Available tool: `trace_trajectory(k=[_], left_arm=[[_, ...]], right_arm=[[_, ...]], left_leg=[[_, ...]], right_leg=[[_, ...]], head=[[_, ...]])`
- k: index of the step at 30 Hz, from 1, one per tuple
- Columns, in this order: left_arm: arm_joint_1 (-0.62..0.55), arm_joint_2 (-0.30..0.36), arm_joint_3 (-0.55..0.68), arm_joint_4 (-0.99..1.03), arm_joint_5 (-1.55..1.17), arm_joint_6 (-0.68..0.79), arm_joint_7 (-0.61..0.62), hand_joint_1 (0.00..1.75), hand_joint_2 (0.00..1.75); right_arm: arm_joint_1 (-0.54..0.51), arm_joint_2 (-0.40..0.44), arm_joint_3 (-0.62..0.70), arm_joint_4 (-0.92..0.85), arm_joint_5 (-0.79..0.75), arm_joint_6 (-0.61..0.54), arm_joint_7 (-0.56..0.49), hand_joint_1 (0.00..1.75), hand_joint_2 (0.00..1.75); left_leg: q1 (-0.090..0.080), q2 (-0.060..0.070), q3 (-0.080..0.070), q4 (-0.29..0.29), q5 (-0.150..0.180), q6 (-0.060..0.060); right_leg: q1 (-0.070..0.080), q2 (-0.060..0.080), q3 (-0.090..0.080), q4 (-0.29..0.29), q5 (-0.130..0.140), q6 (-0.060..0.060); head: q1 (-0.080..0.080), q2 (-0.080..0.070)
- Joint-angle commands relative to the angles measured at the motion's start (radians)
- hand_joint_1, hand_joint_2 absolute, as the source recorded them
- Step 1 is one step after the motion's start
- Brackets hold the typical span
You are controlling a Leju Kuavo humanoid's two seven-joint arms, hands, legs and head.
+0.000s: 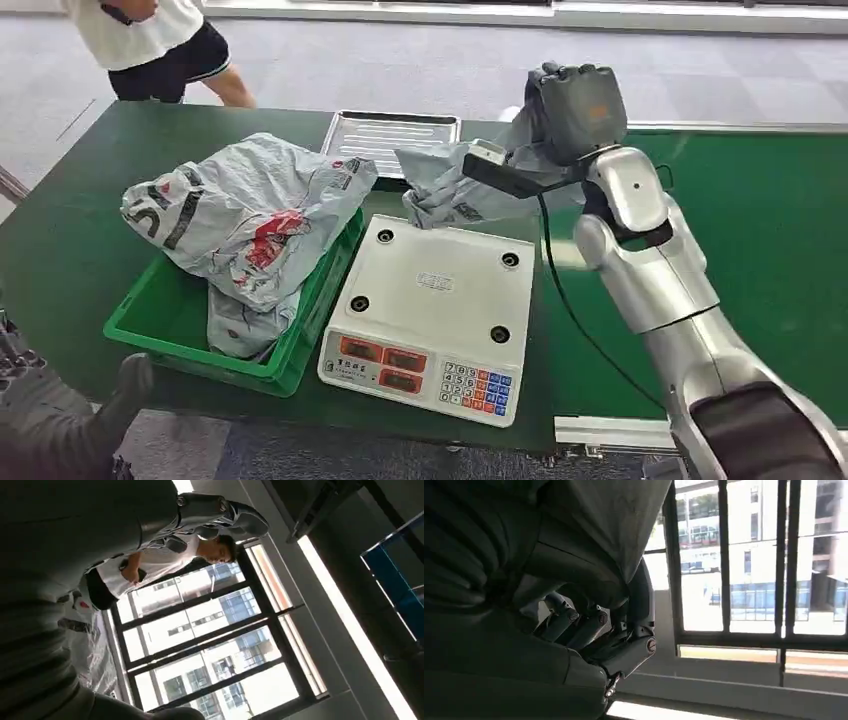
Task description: Moved the parcel from conveyor to table for the left to box.
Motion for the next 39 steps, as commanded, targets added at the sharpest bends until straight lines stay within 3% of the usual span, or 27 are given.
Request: trace_trajectory(k=[1,3,4,5,9,20,23,25,26,27,28,37,39], left_arm=[[-0.068,0.011,-0.035,0.119,0.006,-0.011,0.003,0.0,1.75],[-0.096,0.01,-0.04,0.141,0.007,-0.028,0.003,0.0,1.75],[-0.107,0.005,-0.037,0.151,0.004,-0.031,0.003,0.0,1.75],[-0.115,0.008,-0.039,0.16,0.007,-0.042,0.003,0.0,1.75],[-0.121,0.024,-0.05,0.181,0.021,-0.037,0.003,0.0,1.75],[-0.084,0.041,-0.101,0.202,-0.007,-0.022,0.003,0.0,1.75],[-0.073,0.033,-0.117,0.219,0.014,-0.016,0.003,0.0,1.75],[-0.066,0.01,-0.098,0.221,0.024,-0.028,0.003,0.0,1.75],[-0.059,-0.01,-0.08,0.225,0.021,-0.023,0.003,0.0,1.75],[-0.052,-0.021,-0.069,0.225,0.021,-0.019,0.003,0.0,1.75],[-0.049,-0.022,-0.065,0.224,0.021,-0.024,0.003,0.0,1.75],[-0.05,-0.024,-0.061,0.224,0.021,-0.029,0.003,0.0,1.75],[-0.05,-0.032,-0.052,0.23,0.021,-0.013,0.003,0.0,1.75]], right_arm=[[-0.102,0.207,0.184,0.311,-0.008,0.006,-0.049,1.75,1.75],[-0.088,0.281,0.223,0.405,-0.057,0.044,-0.116,1.75,1.75],[-0.08,0.311,0.239,0.443,-0.073,0.036,-0.123,0.42,1.75],[-0.065,0.348,0.255,0.496,-0.121,0.114,-0.19,0.0,1.75],[-0.02,0.388,0.318,0.594,-0.202,0.126,-0.26,0.0,1.75],[-0.055,0.321,0.298,0.529,-0.304,0.124,-0.281,0.0,1.75],[-0.047,0.277,0.223,0.366,-0.42,0.076,-0.345,0.0,1.75],[0.007,0.238,0.15,0.106,-0.482,0.005,-0.328,0.0,1.75],[0.052,0.24,0.079,-0.036,-0.523,-0.109,-0.351,0.0,0.0],[0.094,0.24,0.023,-0.188,-0.552,-0.193,-0.355,0.0,0.0],[0.116,0.217,0.016,-0.303,-0.549,-0.142,-0.307,0.0,0.0],[0.128,0.224,0.017,-0.276,-0.542,-0.153,-0.32,0.0,0.0],[0.168,0.249,-0.043,-0.383,-0.643,-0.323,-0.419,0.0,0.0]], left_leg=[[-0.001,0.007,0.006,-0.004,-0.001,0.0],[0.0,0.007,0.006,-0.003,-0.001,-0.001],[0.0,0.006,0.005,-0.003,0.0,-0.001],[0.0,0.008,0.008,-0.005,0.0,-0.001],[0.001,0.009,0.008,-0.004,-0.001,-0.002],[0.0,0.005,0.005,-0.002,-0.001,-0.002],[0.0,0.002,0.003,-0.001,-0.001,-0.002],[0.001,0.003,0.005,-0.002,-0.001,-0.002],[0.001,0.003,0.003,-0.001,-0.001,-0.002],[0.001,0.003,0.001,0.0,-0.001,-0.003],[0.001,0.003,0.002,0.0,-0.002,-0.002],[0.001,0.004,0.004,-0.001,-0.003,-0.004],[0.001,0.004,0.004,-0.001,-0.003,-0.004]], right_leg=[[0.0,0.007,0.003,-0.003,0.001,-0.001],[0.0,0.007,0.003,-0.002,0.001,-0.002],[0.001,0.007,0.002,-0.002,0.001,-0.002],[0.001,0.009,0.004,-0.004,0.001,-0.002],[0.003,0.01,0.005,-0.003,0.001,-0.002],[0.003,0.006,0.002,-0.002,-0.001,-0.002],[0.002,0.004,0.001,-0.001,-0.001,-0.002],[0.002,0.004,0.003,-0.002,-0.001,-0.002],[0.003,0.005,0.001,-0.002,0.0,-0.003],[0.003,0.005,-0.002,0.0,0.0,-0.003],[0.003,0.004,0.0,-0.001,0.0,-0.003],[0.003,0.006,0.001,-0.001,0.0,-0.003],[0.003,0.006,0.001,-0.002,0.0,-0.003]], head=[[0.0,0.0],[0.0,0.0],[0.0,0.0],[0.0,0.0],[0.0,0.0],[0.0,0.0],[0.0,0.0],[0.0,0.0],[0.0,0.0],[0.0,0.0],[0.0,0.0],[0.0,0.0],[0.0,0.0]])
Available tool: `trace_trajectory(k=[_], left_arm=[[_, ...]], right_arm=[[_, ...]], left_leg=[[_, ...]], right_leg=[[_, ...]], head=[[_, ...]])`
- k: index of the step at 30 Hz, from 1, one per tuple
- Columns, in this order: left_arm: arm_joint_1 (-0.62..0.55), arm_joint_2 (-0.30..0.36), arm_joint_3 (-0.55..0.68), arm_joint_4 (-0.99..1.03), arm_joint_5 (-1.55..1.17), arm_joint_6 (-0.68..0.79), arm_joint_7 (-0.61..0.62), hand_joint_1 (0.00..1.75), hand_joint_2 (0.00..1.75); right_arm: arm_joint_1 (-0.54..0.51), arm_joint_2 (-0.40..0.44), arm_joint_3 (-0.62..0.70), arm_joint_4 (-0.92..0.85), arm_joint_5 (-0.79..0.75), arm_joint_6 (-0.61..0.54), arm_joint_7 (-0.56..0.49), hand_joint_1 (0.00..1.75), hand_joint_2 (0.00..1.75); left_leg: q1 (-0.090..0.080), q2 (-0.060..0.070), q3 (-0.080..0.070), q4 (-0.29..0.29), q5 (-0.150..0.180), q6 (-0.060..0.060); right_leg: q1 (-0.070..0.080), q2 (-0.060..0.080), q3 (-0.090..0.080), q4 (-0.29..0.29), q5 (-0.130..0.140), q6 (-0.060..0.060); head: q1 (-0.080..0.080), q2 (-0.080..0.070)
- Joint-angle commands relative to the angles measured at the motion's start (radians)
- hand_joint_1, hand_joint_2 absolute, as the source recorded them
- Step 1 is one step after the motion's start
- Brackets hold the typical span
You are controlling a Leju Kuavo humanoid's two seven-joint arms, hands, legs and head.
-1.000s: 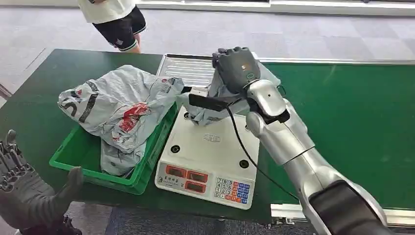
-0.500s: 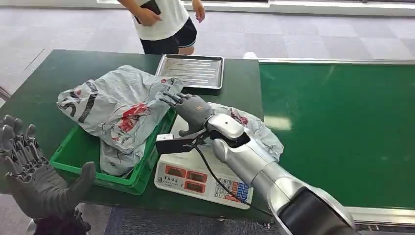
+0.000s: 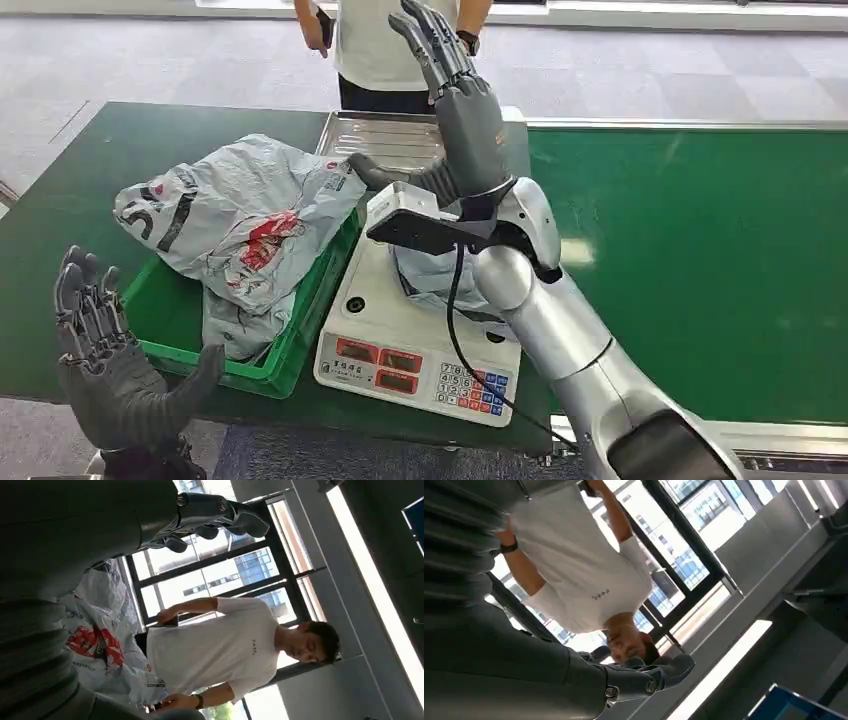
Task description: Moved the parcel from conveyor to table for the left to box.
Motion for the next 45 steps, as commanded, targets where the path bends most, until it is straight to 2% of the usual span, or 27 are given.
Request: trace_trajectory(k=[1,4,6,9,10,12,13,15,18,20,21,23,26,28,33,45], left_arm=[[-0.007,-0.021,0.029,0.064,0.003,0.015,0.004,0.0,1.75],[-0.036,-0.033,0.057,0.092,-0.001,0.041,0.006,0.0,1.75],[-0.075,-0.03,0.066,0.116,-0.031,0.06,0.02,0.0,1.75],[-0.184,0.012,0.024,0.217,-0.246,0.046,0.138,0.0,1.75],[-0.239,0.043,-0.01,0.282,-0.385,0.018,0.2,0.0,1.75],[-0.334,0.062,-0.054,0.417,-0.526,-0.04,0.272,0.0,1.75],[-0.356,0.054,-0.053,0.459,-0.533,-0.026,0.262,0.0,1.75],[-0.353,0.052,-0.052,0.466,-0.534,-0.019,0.256,0.0,1.75],[-0.342,0.056,-0.053,0.456,-0.534,-0.016,0.255,0.0,1.75],[-0.336,0.056,-0.053,0.443,-0.535,-0.015,0.257,0.0,1.75],[-0.367,0.098,-0.104,0.487,-0.683,-0.067,0.332,0.0,1.75],[-0.502,0.151,-0.21,0.731,-0.958,-0.1,0.426,0.0,1.75],[-0.691,0.165,-0.337,1.151,-1.089,-0.095,0.418,0.0,1.75],[-0.738,0.158,-0.364,1.282,-1.077,-0.077,0.38,0.0,1.75],[-0.779,0.148,-0.41,1.39,-1.087,-0.072,0.36,0.0,1.75],[-0.851,0.09,-0.528,1.516,-1.146,-0.003,0.403,0.0,1.75]], right_arm=[[0.082,-0.013,-0.133,-0.301,-0.117,-0.24,-0.118,0.0,0.0],[0.18,-0.024,-0.152,-0.524,-0.136,-0.321,-0.105,0.0,0.0],[0.254,-0.011,-0.147,-0.595,-0.138,-0.372,-0.121,0.0,0.0],[0.326,0.055,-0.174,-0.639,-0.151,-0.372,-0.192,0.0,0.0],[0.336,0.06,-0.166,-0.641,-0.175,-0.372,-0.186,0.0,1.75],[0.357,0.068,-0.162,-0.637,-0.189,-0.372,-0.186,0.0,1.75],[0.361,0.073,-0.165,-0.632,-0.192,-0.372,-0.197,0.0,1.75],[0.358,0.074,-0.168,-0.626,-0.195,-0.372,-0.201,0.0,1.75],[0.354,0.073,-0.17,-0.622,-0.198,-0.372,-0.204,0.0,1.75],[0.352,0.073,-0.169,-0.621,-0.2,-0.372,-0.204,0.0,1.75],[0.358,0.074,-0.163,-0.616,-0.214,-0.372,-0.19,0.0,1.75],[0.372,0.077,-0.147,-0.583,-0.237,-0.332,-0.157,0.0,1.75],[0.381,0.096,-0.154,-0.499,-0.242,-0.288,-0.151,0.0,1.75],[0.389,0.102,-0.164,-0.477,-0.242,-0.281,-0.156,0.0,1.75],[0.408,0.097,-0.181,-0.475,-0.242,-0.284,-0.158,0.0,1.75],[0.442,0.092,-0.207,-0.486,-0.222,-0.291,-0.156,0.0,1.75]], left_leg=[[0.0,-0.002,0.003,-0.003,0.001,0.001],[0.0,-0.006,0.0,-0.001,0.001,0.0],[0.0,-0.006,0.001,-0.002,0.001,0.0],[0.0,-0.007,0.005,-0.005,0.001,0.0],[0.0,-0.007,0.003,-0.004,0.001,0.0],[-0.001,-0.011,0.002,-0.004,0.003,0.0],[0.0,-0.011,0.003,-0.005,0.003,0.0],[0.0,-0.011,0.004,-0.005,0.004,0.0],[0.0,0.0,0.002,-0.002,0.001,-0.001],[-0.001,0.002,0.002,-0.002,0.002,-0.002],[0.0,0.002,0.004,-0.004,0.002,-0.002],[-0.001,-0.001,0.003,-0.003,0.003,-0.002],[-0.001,-0.009,0.006,-0.006,0.006,-0.002],[-0.001,-0.007,0.006,-0.007,0.007,-0.001],[0.0,0.004,0.004,-0.003,0.004,-0.003],[0.0,0.0,0.013,-0.005,0.004,0.0]], right_leg=[[0.0,-0.002,0.004,-0.003,0.0,0.0],[0.0,-0.006,0.002,-0.001,-0.001,0.0],[0.0,-0.007,0.004,-0.002,-0.001,0.0],[0.0,-0.007,0.007,-0.005,-0.001,-0.001],[0.0,-0.007,0.005,-0.003,-0.001,-0.001],[-0.001,-0.012,0.005,-0.002,-0.001,-0.001],[0.0,-0.012,0.006,-0.004,-0.001,-0.001],[0.0,-0.012,0.007,-0.004,-0.001,-0.001],[0.0,-0.001,0.001,-0.001,0.002,-0.003],[0.0,0.0,0.001,-0.001,0.002,-0.003],[0.0,0.0,0.002,-0.003,0.002,-0.003],[0.0,-0.003,0.002,-0.001,0.002,-0.004],[0.0,-0.01,0.007,-0.004,0.002,-0.004],[0.0,-0.009,0.007,-0.005,0.003,-0.004],[0.0,0.001,0.003,-0.002,0.004,-0.004],[0.0,-0.001,0.013,-0.003,0.003,-0.002]], head=[[0.0,0.0],[0.0,0.0],[0.0,0.0],[0.0,0.0],[0.0,0.0],[0.0,0.0],[0.0,0.0],[0.0,0.0],[0.0,0.0],[0.0,0.0],[0.0,0.0],[0.0,0.0],[0.0,0.0],[0.0,0.0],[0.0,0.0],[0.0,0.0]])
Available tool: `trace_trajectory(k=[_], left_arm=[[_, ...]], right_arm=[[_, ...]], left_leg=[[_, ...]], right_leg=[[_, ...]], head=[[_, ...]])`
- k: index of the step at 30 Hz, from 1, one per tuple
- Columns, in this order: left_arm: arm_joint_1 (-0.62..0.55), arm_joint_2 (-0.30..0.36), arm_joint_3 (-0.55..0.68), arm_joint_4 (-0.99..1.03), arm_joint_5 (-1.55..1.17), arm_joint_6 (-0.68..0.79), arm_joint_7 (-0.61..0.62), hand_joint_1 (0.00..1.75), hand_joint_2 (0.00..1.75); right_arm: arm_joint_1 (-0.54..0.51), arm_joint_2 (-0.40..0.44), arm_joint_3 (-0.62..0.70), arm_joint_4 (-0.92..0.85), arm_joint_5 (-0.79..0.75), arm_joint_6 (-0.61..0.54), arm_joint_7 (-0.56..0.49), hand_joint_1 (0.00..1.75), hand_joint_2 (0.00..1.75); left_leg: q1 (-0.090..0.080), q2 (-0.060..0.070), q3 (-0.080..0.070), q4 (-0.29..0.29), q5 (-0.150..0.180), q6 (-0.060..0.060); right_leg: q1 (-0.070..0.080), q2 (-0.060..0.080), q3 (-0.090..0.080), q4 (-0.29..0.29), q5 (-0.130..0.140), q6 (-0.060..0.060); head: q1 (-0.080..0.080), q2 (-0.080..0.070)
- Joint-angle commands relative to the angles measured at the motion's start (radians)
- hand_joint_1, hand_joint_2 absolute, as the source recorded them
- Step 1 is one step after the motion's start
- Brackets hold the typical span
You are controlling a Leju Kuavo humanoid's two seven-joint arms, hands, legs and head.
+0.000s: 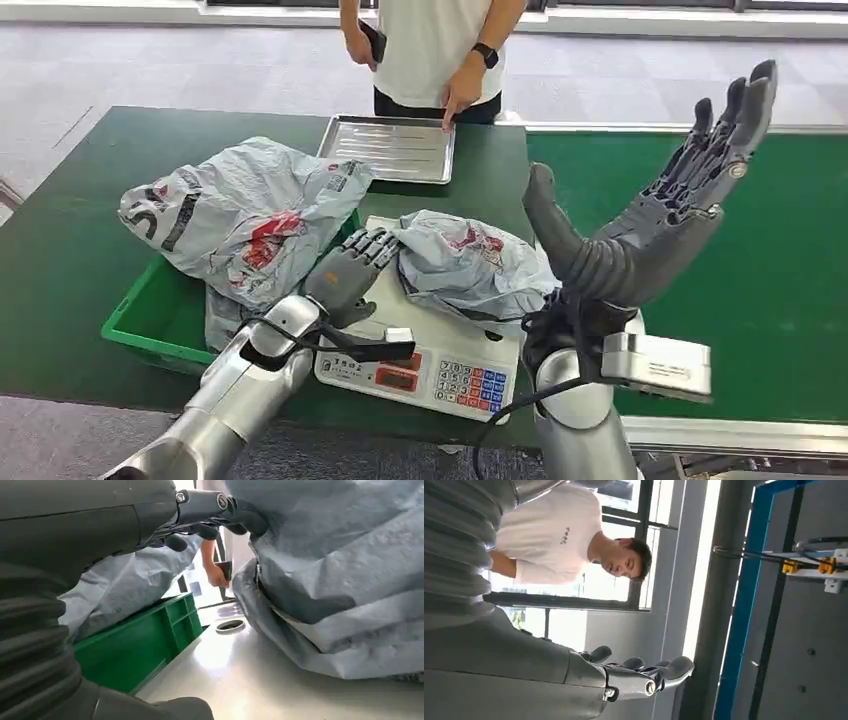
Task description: Moved the parcel from conveyor to table for the left to box.
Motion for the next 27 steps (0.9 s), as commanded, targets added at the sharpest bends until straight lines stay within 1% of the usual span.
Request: trace_trajectory(k=[1,2,3,4,5,6,7,8,9,10,11,12,14,15,17,22,23,25,27], left_arm=[[-0.064,-0.017,-0.154,0.258,-0.024,0.023,0.021,0.0,1.75],[-0.068,-0.016,-0.151,0.257,-0.021,0.026,0.024,0.0,1.75],[-0.068,-0.013,-0.136,0.238,-0.01,0.072,0.035,0.0,1.75],[-0.075,-0.012,-0.122,0.226,0.006,0.114,0.043,0.0,1.75],[-0.087,-0.013,-0.122,0.224,0.006,0.108,0.043,0.0,1.75],[-0.083,-0.013,-0.101,0.2,0.025,0.158,0.049,0.0,1.75],[-0.082,-0.013,-0.073,0.171,0.052,0.216,0.052,0.0,1.75],[-0.092,-0.014,-0.074,0.167,0.051,0.211,0.052,0.0,1.75],[-0.077,-0.014,-0.016,0.097,0.114,0.284,0.05,0.0,1.75],[-0.076,0.0,0.004,0.037,0.126,0.312,0.063,0.0,1.75],[-0.062,0.009,0.054,-0.063,0.176,0.363,0.057,0.0,1.75],[-0.042,0.036,0.093,-0.204,0.21,0.342,0.048,0.0,1.75],[-0.002,0.069,0.138,-0.391,0.199,0.281,0.04,0.0,1.75],[0.022,0.072,0.161,-0.453,0.173,0.26,0.054,0.0,1.75],[0.038,0.07,0.166,-0.475,0.167,0.248,0.057,0.0,1.75],[0.045,0.06,0.172,-0.459,0.153,0.254,0.053,0.0,1.75],[0.045,0.06,0.172,-0.459,0.153,0.254,0.053,0.0,1.75],[0.044,0.058,0.172,-0.45,0.135,0.276,0.06,0.0,1.75],[0.068,0.05,0.185,-0.482,0.113,0.293,0.073,0.0,1.75]], right_arm=[[0.019,-0.007,-0.055,0.059,0.015,-0.005,-0.001,0.0,1.75],[0.019,-0.007,-0.055,0.059,0.016,-0.005,-0.001,0.0,1.75],[0.021,-0.009,-0.057,0.058,0.018,-0.009,-0.001,0.0,1.75],[0.026,-0.01,-0.059,0.054,0.023,-0.015,-0.001,0.0,1.75],[0.029,-0.012,-0.06,0.052,0.024,-0.015,-0.001,0.0,1.75],[0.035,-0.013,-0.061,0.045,0.027,-0.019,0.0,0.0,1.75],[0.043,-0.013,-0.065,0.036,0.036,-0.025,0.005,0.0,1.75],[0.046,-0.014,-0.066,0.034,0.036,-0.026,0.005,0.0,1.75],[0.057,-0.013,-0.071,0.022,0.045,-0.033,0.01,0.0,1.75],[0.061,-0.014,-0.073,0.02,0.052,-0.04,0.014,0.0,1.75],[0.066,-0.015,-0.074,0.02,0.054,-0.05,0.017,0.0,1.75],[0.068,-0.019,-0.07,0.022,0.051,-0.053,0.018,0.0,1.75],[0.059,-0.021,-0.061,0.034,0.04,-0.046,0.012,0.0,1.75],[0.052,-0.017,-0.059,0.042,0.038,-0.044,0.011,0.0,1.75],[0.048,-0.014,-0.058,0.045,0.038,-0.045,0.01,0.0,1.75],[0.046,-0.015,-0.057,0.046,0.039,-0.046,0.012,0.0,1.75],[0.046,-0.015,-0.057,0.046,0.039,-0.046,0.012,0.0,1.75],[0.047,-0.017,-0.056,0.045,0.037,-0.043,0.012,0.0,1.75],[0.038,-0.014,-0.054,0.053,0.035,-0.033,0.014,0.0,1.75]], left_leg=[[0.0,-0.001,0.001,-0.005,0.004,0.001],[0.0,0.0,0.001,-0.005,0.004,0.001],[0.0,-0.001,0.003,-0.001,0.001,0.0],[0.0,0.0,0.001,-0.003,0.004,0.001],[0.0,-0.001,0.003,0.0,0.001,0.001],[0.0,0.0,-0.002,-0.003,0.006,0.001],[0.0,-0.001,-0.001,-0.002,0.005,0.001],[0.0,0.0,0.002,-0.001,0.004,0.0],[0.0,0.0,0.0,-0.003,0.006,0.0],[0.001,0.0,0.0,-0.002,0.006,0.0],[0.001,0.0,0.001,-0.001,0.005,-0.001],[0.001,0.0,0.002,0.0,0.004,-0.001],[0.001,0.0,-0.002,0.0,0.006,-0.001],[0.001,0.001,-0.005,0.0,0.006,-0.002],[0.001,0.005,-0.006,-0.002,0.006,-0.001],[0.0,0.002,-0.004,-0.006,0.006,-0.001],[0.0,0.002,-0.008,-0.002,0.006,-0.001],[0.0,0.002,-0.009,-0.003,0.006,-0.001],[0.0,0.002,-0.01,-0.002,0.006,-0.001]], right_leg=[[0.0,-0.001,0.002,-0.004,0.004,0.0],[0.0,-0.001,0.002,-0.004,0.004,0.0],[0.0,-0.002,0.005,0.0,0.001,-0.001],[0.0,-0.002,0.002,-0.002,0.004,-0.001],[0.0,-0.002,0.005,0.0,-0.001,-0.003],[0.001,-0.002,0.0,-0.003,0.003,-0.004],[0.0,-0.003,0.001,-0.002,0.002,-0.004],[0.001,-0.002,0.004,-0.001,0.001,-0.003],[0.001,-0.002,0.0,-0.003,0.005,-0.002],[0.001,-0.002,0.001,-0.002,0.005,-0.001],[0.001,-0.002,0.001,-0.001,0.005,-0.002],[0.001,-0.001,0.001,0.0,0.004,-0.002],[0.001,-0.001,-0.003,0.0,0.005,-0.002],[0.001,0.001,-0.005,0.0,0.006,-0.002],[0.001,0.004,-0.008,-0.001,0.006,-0.003],[0.001,0.002,-0.007,-0.004,0.006,-0.003],[0.001,0.002,-0.01,-0.001,0.005,-0.003],[0.001,0.002,-0.01,-0.001,0.005,-0.003],[0.001,0.002,-0.012,0.0,0.004,-0.003]], head=[[0.0,0.0],[0.0,0.0],[0.0,0.0],[0.0,0.0],[0.0,0.0],[0.0,0.0],[0.0,0.0],[0.0,0.0],[0.0,0.0],[0.0,0.0],[0.0,0.0],[0.0,0.0],[0.0,0.0],[0.0,0.0],[0.0,0.0],[0.0,0.0],[0.0,0.0],[0.0,0.0],[0.0,0.0]])
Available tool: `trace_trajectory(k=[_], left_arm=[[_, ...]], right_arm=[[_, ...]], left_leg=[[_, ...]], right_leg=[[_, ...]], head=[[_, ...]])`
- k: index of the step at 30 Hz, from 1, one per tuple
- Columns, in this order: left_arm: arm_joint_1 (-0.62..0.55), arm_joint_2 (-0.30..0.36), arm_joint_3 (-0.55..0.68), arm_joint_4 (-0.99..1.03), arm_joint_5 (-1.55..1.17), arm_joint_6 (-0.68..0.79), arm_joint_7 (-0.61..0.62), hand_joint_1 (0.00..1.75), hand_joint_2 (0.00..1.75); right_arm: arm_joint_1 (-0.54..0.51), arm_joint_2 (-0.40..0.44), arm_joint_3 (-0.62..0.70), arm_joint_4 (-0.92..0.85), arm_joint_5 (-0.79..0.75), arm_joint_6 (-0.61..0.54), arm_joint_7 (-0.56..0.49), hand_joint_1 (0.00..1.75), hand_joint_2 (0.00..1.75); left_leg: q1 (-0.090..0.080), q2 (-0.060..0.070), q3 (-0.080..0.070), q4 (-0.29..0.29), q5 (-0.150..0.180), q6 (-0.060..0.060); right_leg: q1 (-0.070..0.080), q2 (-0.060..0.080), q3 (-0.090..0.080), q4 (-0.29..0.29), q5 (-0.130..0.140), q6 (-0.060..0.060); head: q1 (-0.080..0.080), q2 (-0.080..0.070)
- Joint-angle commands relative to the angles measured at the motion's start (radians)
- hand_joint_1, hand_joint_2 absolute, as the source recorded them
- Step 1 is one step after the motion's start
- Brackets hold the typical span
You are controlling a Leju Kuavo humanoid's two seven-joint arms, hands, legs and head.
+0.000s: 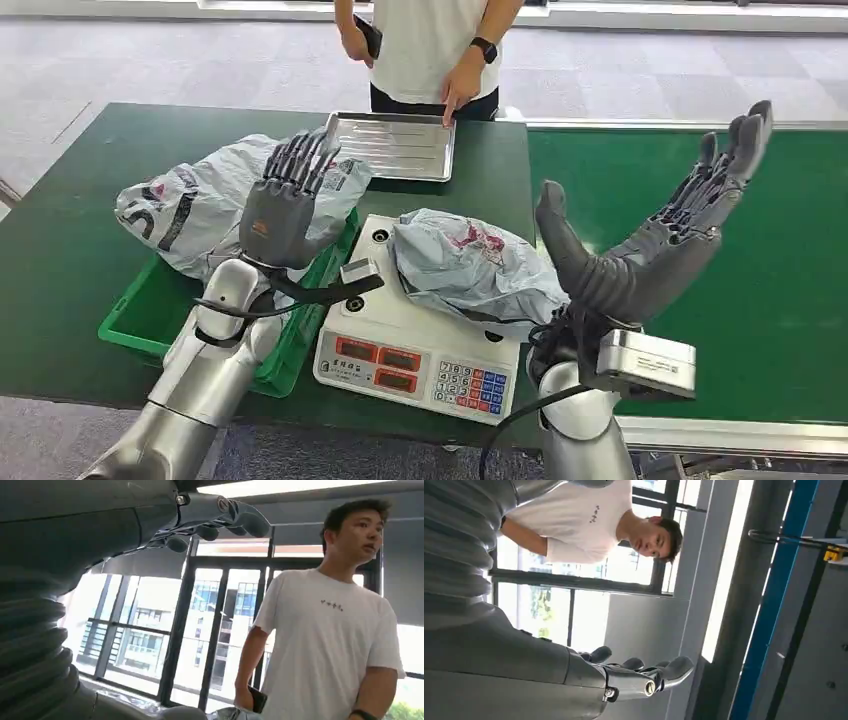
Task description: Moved the parcel from conveyor to table for the left to box.
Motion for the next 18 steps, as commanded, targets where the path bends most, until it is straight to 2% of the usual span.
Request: trace_trajectory(k=[1,11,18], left_arm=[[0.038,0.012,0.056,-0.084,-0.048,0.027,0.022,0.0,1.75],[0.047,0.007,0.062,-0.099,-0.059,0.019,0.026,0.0,1.75],[0.048,-0.004,0.018,-0.09,-0.21,-0.031,0.065,0.0,1.75]], right_arm=[[-0.035,-0.013,-0.021,0.052,-0.007,0.015,0.001,0.0,1.75],[-0.037,-0.013,-0.022,0.051,-0.004,0.015,0.002,0.0,1.75],[-0.044,-0.016,-0.024,0.048,-0.004,0.044,0.011,0.0,1.75]], left_leg=[[0.0,0.002,0.002,-0.002,0.0,0.001],[0.0,0.001,0.001,-0.001,0.0,0.001],[0.0,0.0,0.0,-0.001,0.0,0.001]], right_leg=[[0.001,0.002,0.002,-0.002,0.001,0.0],[0.0,0.001,0.001,-0.002,0.0,0.0],[0.0,0.0,0.0,-0.001,0.0,0.0]], head=[[0.0,0.0],[0.0,0.0],[0.0,0.0]])
